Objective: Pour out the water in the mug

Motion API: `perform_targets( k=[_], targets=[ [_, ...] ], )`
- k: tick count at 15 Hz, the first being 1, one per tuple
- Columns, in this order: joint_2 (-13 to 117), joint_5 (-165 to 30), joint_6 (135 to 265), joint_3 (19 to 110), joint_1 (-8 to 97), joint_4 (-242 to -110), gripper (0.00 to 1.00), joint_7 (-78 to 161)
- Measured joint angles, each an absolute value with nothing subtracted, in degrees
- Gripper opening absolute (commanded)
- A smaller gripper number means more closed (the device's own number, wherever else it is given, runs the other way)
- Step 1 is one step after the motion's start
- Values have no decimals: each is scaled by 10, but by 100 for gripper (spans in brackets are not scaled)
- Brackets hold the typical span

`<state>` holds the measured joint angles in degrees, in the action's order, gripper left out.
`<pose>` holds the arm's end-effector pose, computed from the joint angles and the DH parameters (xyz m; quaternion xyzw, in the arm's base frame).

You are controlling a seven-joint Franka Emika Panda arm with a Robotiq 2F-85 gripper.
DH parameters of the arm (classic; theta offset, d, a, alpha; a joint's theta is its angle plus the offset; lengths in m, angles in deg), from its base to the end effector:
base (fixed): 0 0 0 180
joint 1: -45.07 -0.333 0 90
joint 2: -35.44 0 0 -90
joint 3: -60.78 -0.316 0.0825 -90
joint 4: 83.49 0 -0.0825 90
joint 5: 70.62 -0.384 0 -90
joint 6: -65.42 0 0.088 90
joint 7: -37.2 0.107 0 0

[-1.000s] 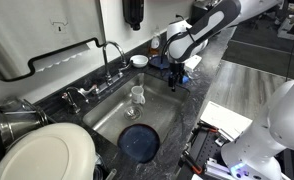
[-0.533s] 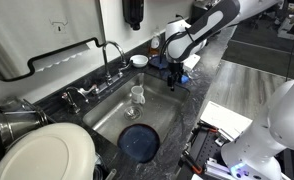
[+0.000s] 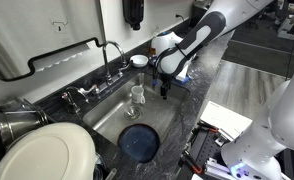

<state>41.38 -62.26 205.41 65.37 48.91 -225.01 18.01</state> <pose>0.4591 -0.0688 0.2421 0.9851 0.1517 -0.0744 0.0304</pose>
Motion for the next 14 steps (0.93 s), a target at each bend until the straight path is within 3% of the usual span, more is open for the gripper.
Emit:
perform_targets(
  k=[8,14],
  targets=[
    [475,-867,2282,601,525,-2256,100,-70],
    [478,-863,2288,597,528,-2255,100,-65]
  ],
)
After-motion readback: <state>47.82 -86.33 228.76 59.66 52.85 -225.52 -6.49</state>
